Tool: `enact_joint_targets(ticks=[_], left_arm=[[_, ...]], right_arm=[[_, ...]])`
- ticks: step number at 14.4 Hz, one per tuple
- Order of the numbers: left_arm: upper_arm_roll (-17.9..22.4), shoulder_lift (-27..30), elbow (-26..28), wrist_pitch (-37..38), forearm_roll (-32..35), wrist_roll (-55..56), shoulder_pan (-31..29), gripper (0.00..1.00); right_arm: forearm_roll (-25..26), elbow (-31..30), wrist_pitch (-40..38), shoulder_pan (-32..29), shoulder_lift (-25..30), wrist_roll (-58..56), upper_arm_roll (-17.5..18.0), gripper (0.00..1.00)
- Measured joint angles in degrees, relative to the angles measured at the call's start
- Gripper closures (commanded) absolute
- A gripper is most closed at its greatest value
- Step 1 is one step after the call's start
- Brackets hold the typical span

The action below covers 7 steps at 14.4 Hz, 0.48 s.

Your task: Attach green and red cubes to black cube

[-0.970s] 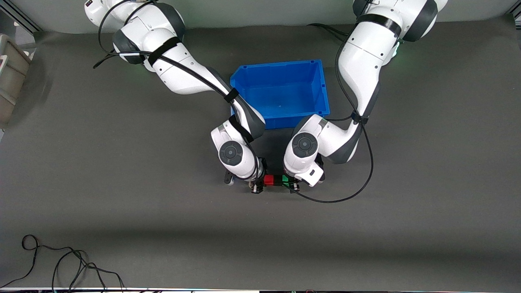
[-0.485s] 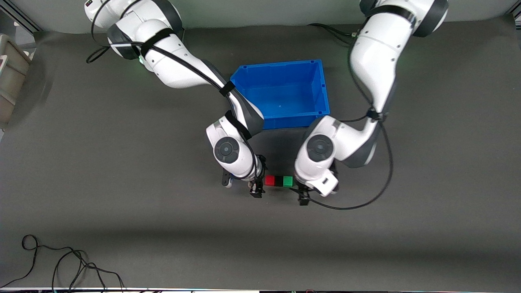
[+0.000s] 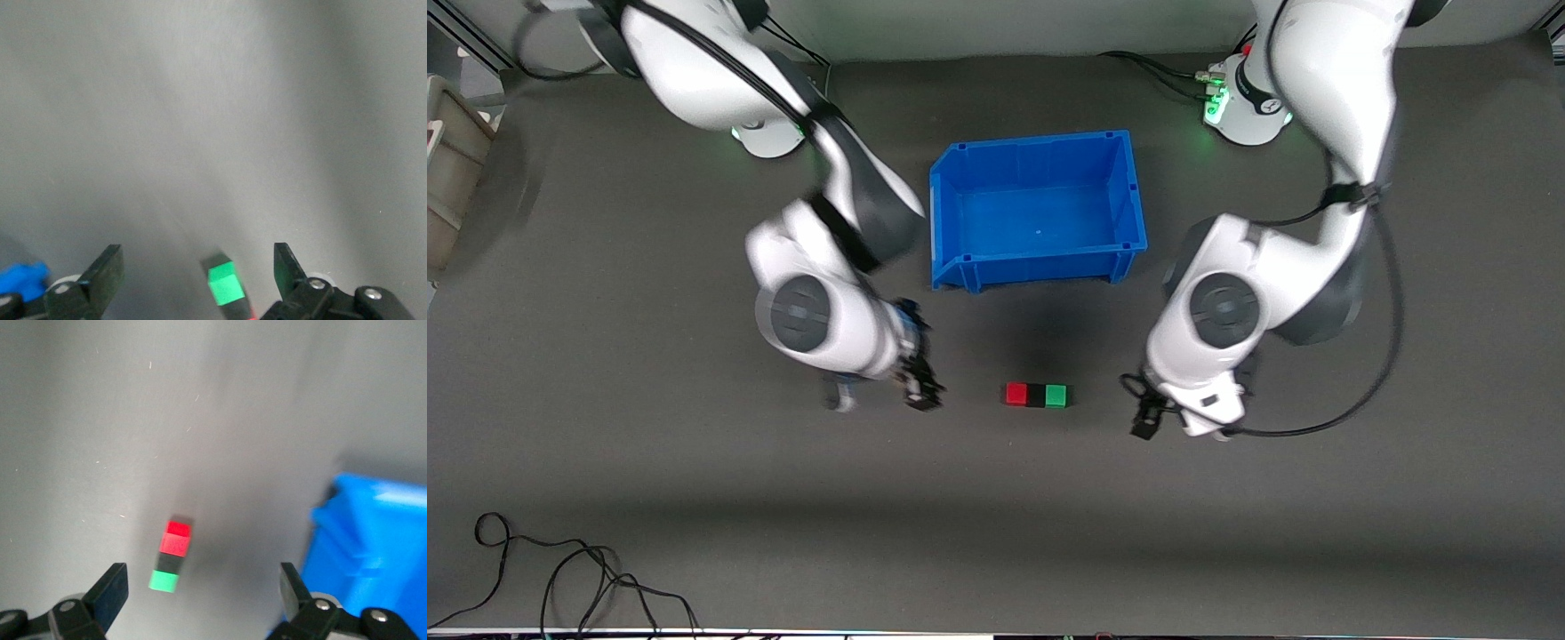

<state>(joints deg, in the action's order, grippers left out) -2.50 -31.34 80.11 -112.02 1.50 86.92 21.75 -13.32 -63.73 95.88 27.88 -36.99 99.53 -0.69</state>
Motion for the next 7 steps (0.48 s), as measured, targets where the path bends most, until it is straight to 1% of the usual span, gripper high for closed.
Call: enact_joint_targets(ticks=[3, 5, 7], left_arm=[[0.2, 5.3, 1.7, 7.7, 0.0, -12.9, -5.6, 0.0], [0.3, 8.5, 2.6, 12.1, 0.0, -21.9, -10.1, 0.0], [0.4, 12.0, 5.5, 11.6, 0.1, -30.0, -12.9, 0.0]], right_arm=[[-0.1, -1.4, -11.4, -4.5, 7.9, -11.1, -0.2, 0.0], [-0.1, -2.7, -17.3, -7.7, 12.0, -19.1, -0.5, 0.0], [-0.1, -4.4, -21.2, -10.2, 15.6, -26.7, -1.8, 0.0]])
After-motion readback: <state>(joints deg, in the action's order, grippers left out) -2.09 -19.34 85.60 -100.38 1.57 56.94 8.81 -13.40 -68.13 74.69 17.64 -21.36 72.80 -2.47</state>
